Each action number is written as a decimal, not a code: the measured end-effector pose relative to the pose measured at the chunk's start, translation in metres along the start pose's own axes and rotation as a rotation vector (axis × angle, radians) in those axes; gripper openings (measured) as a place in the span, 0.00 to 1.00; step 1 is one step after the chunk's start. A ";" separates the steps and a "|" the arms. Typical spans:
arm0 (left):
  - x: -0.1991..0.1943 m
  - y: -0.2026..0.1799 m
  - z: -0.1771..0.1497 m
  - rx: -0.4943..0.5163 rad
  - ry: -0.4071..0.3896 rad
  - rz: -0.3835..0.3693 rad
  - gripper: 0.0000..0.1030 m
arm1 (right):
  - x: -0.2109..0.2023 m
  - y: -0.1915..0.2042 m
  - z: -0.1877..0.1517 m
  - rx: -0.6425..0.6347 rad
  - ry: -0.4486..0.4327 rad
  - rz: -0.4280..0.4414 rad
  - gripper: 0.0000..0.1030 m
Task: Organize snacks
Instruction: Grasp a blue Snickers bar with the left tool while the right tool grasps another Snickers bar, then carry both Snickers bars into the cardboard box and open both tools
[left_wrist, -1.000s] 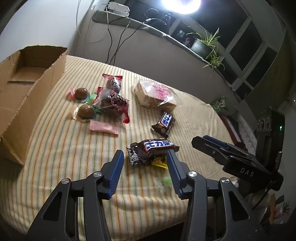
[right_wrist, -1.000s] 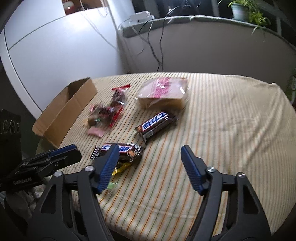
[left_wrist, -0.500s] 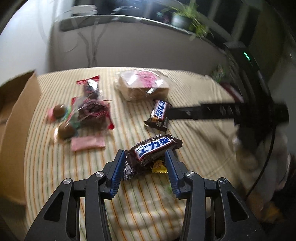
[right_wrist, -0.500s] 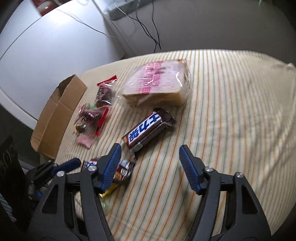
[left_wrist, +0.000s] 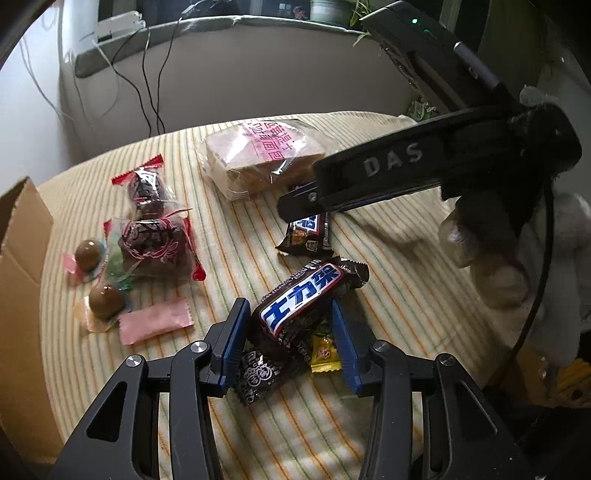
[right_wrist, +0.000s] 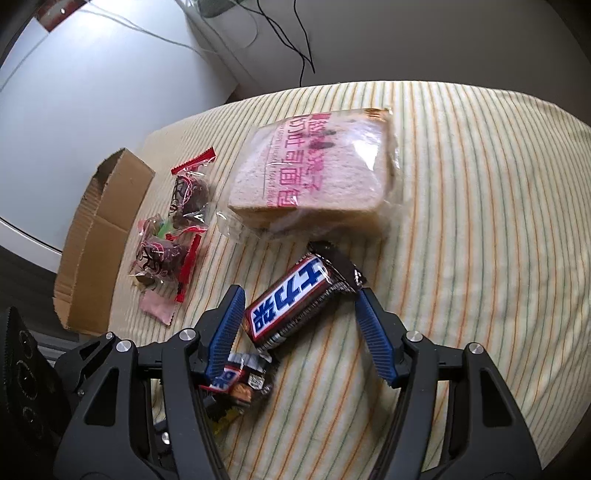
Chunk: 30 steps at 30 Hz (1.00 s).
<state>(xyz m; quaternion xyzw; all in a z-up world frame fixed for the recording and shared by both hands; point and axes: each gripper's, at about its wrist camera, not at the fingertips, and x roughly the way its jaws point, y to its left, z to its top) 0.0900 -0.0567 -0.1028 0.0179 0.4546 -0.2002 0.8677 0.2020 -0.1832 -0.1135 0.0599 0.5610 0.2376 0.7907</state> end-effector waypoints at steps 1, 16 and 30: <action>0.000 0.003 0.000 -0.011 0.001 -0.015 0.42 | 0.002 0.003 0.002 -0.009 0.004 -0.012 0.64; -0.002 -0.001 0.012 0.060 0.019 -0.050 0.56 | 0.002 0.001 0.002 -0.109 0.052 -0.116 0.42; 0.019 -0.006 0.012 -0.046 0.037 -0.077 0.27 | -0.016 -0.023 -0.007 -0.131 0.040 -0.112 0.30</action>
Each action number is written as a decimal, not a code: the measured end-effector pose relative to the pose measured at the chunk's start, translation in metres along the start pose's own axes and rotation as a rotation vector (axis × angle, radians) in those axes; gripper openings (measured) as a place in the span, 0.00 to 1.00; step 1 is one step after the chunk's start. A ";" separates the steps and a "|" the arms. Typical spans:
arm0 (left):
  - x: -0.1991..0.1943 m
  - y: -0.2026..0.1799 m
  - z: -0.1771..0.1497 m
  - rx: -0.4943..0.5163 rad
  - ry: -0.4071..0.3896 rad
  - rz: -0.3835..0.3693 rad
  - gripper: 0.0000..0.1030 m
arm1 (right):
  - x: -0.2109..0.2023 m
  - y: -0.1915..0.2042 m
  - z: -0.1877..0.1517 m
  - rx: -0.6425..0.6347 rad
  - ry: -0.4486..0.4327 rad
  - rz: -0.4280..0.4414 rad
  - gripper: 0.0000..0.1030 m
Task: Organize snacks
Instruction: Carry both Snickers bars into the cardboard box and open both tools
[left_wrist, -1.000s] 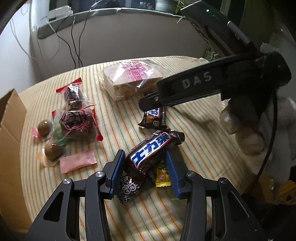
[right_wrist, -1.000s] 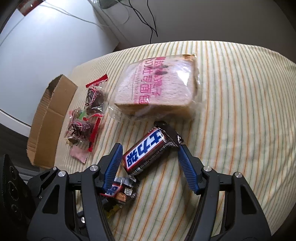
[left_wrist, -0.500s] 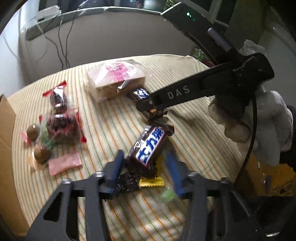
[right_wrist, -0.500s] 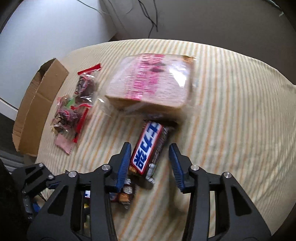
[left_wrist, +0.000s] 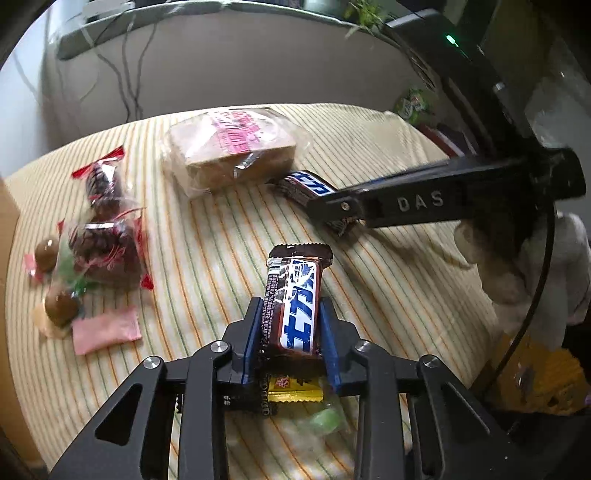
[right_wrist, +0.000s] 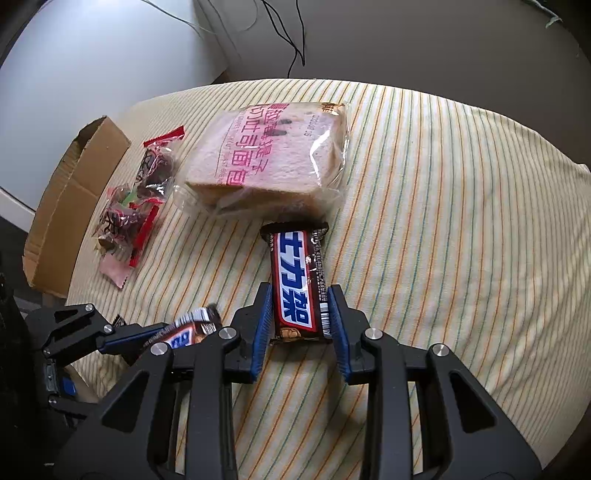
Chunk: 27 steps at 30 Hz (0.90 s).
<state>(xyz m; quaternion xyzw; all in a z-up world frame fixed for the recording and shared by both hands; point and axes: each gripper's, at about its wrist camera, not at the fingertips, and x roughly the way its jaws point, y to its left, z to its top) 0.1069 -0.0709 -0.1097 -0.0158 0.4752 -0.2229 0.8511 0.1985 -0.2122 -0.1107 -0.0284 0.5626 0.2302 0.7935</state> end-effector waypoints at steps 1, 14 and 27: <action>-0.002 0.001 -0.003 -0.014 -0.010 0.003 0.27 | 0.000 0.001 -0.001 -0.002 -0.002 0.000 0.29; -0.069 0.033 -0.027 -0.149 -0.160 0.061 0.27 | -0.027 0.025 -0.022 -0.029 -0.062 0.025 0.29; -0.151 0.099 -0.053 -0.278 -0.314 0.258 0.27 | -0.049 0.117 0.020 -0.214 -0.137 0.117 0.29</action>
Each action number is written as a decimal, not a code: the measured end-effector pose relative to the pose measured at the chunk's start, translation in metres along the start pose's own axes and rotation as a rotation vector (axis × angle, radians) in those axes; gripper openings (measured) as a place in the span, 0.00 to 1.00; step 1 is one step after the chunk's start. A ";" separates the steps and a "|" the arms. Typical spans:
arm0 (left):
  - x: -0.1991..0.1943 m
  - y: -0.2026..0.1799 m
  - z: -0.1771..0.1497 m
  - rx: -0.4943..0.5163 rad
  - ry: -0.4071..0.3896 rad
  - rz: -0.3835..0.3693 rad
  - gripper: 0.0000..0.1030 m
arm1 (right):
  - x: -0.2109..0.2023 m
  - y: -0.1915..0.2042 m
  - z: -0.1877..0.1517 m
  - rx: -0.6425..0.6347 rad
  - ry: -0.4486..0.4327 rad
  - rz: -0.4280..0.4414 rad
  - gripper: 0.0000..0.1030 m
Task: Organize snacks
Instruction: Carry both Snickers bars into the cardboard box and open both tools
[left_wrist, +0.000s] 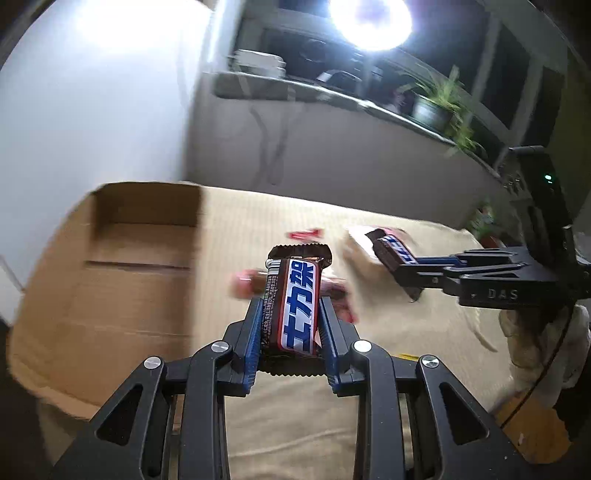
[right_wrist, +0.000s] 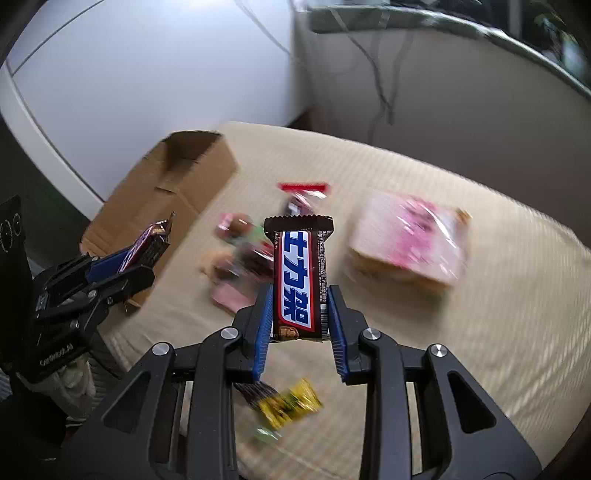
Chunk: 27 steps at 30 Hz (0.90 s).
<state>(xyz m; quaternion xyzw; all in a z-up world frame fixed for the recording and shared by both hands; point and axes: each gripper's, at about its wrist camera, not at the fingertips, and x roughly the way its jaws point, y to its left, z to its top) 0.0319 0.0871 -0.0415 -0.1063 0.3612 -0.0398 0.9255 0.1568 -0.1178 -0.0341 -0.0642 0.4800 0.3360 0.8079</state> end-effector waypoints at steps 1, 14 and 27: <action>-0.005 0.009 0.000 -0.017 -0.007 0.016 0.27 | 0.002 0.009 0.006 -0.018 -0.002 0.008 0.29; -0.033 0.080 -0.010 -0.119 -0.028 0.157 0.27 | 0.047 0.101 0.066 -0.186 0.014 0.088 0.29; -0.029 0.101 -0.010 -0.137 -0.011 0.191 0.27 | 0.100 0.156 0.093 -0.268 0.076 0.139 0.29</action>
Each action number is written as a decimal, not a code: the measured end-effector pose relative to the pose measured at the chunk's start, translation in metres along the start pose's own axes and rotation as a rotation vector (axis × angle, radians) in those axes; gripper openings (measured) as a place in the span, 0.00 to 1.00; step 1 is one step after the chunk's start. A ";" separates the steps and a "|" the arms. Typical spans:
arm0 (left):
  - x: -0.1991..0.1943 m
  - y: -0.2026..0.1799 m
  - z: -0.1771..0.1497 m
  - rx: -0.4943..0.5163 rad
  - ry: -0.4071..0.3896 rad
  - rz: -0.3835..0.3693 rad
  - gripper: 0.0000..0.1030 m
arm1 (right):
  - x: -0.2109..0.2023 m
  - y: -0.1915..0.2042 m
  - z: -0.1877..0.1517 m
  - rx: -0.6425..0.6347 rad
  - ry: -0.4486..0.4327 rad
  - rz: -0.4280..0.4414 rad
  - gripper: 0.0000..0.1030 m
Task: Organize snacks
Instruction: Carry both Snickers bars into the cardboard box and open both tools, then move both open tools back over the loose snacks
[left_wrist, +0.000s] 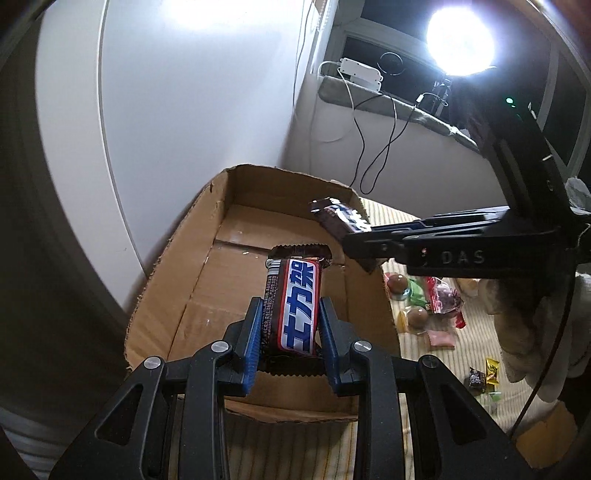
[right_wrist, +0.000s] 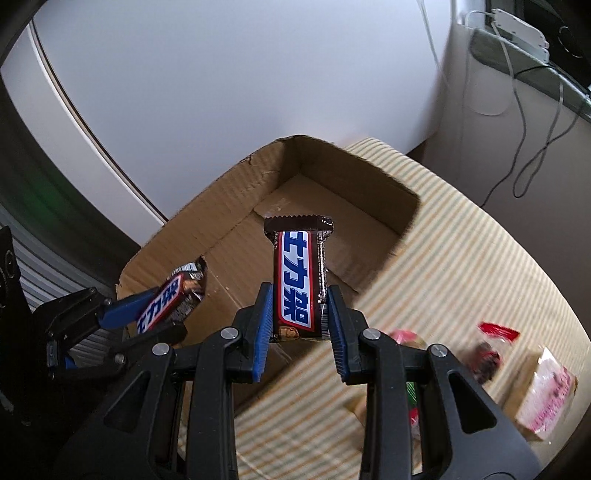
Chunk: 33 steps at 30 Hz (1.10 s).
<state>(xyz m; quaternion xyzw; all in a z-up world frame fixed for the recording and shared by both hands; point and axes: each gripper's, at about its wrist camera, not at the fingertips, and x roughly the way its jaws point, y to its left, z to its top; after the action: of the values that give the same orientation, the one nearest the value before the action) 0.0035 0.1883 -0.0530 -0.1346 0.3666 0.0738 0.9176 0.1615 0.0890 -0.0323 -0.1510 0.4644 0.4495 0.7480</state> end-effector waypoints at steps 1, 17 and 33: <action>0.001 0.000 0.000 0.000 0.002 0.002 0.27 | 0.002 0.000 0.000 -0.003 0.004 0.001 0.29; -0.011 -0.011 -0.006 0.003 -0.022 0.000 0.30 | -0.018 0.002 -0.005 -0.022 -0.040 -0.023 0.51; -0.025 -0.084 -0.037 0.082 0.004 -0.159 0.30 | -0.096 -0.045 -0.092 0.012 -0.075 -0.130 0.51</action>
<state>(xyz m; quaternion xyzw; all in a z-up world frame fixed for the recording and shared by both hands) -0.0188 0.0959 -0.0448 -0.1260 0.3592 -0.0146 0.9246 0.1304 -0.0459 -0.0099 -0.1591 0.4281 0.4026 0.7933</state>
